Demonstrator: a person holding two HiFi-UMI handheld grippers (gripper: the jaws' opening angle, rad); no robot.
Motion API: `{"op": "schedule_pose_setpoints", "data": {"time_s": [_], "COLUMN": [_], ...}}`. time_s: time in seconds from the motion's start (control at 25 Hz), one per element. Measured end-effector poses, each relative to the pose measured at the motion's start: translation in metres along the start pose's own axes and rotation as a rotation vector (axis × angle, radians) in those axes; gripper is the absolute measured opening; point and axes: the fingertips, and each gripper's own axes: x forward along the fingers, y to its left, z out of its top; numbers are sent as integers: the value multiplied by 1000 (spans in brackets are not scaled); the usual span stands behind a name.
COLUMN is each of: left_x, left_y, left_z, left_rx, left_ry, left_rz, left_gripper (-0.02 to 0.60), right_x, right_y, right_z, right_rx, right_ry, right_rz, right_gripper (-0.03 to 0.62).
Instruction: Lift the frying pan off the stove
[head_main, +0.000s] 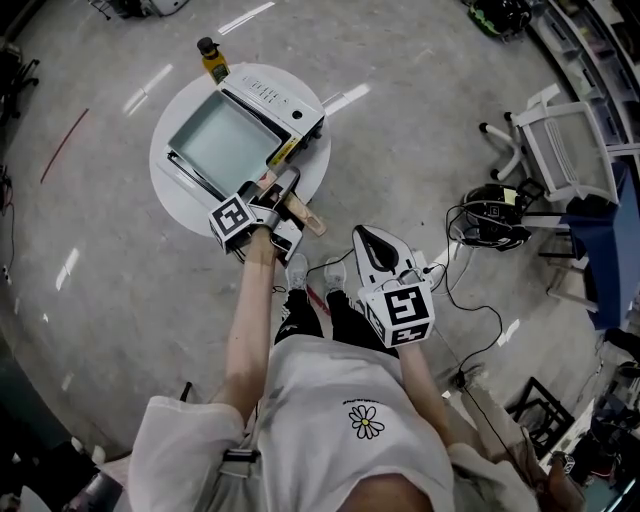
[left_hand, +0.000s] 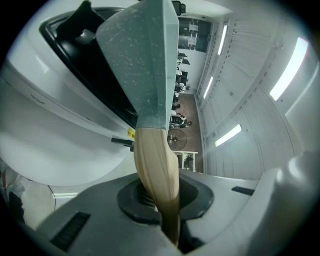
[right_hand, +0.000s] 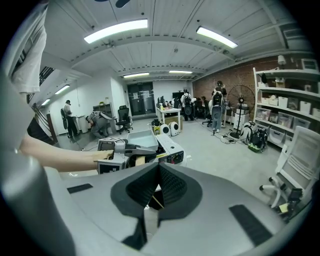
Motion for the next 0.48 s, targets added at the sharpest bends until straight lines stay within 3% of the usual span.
{"op": "schedule_pose_setpoints", "data": {"time_s": [0.16,0.48], "left_x": [-1,-8], "left_y": [-3,-44], "left_z": [-6,8], "left_rx": [97,274], "left_ry": [63,59], "left_rz": [52,76], "left_gripper": [29,26], "right_x": [2,3], "right_y": [4,11], "right_z": [4,23], "right_rx": [-9,-34], "right_ry": [-10,-54], "right_rz": [14,45], "right_gripper": [3,3]}}
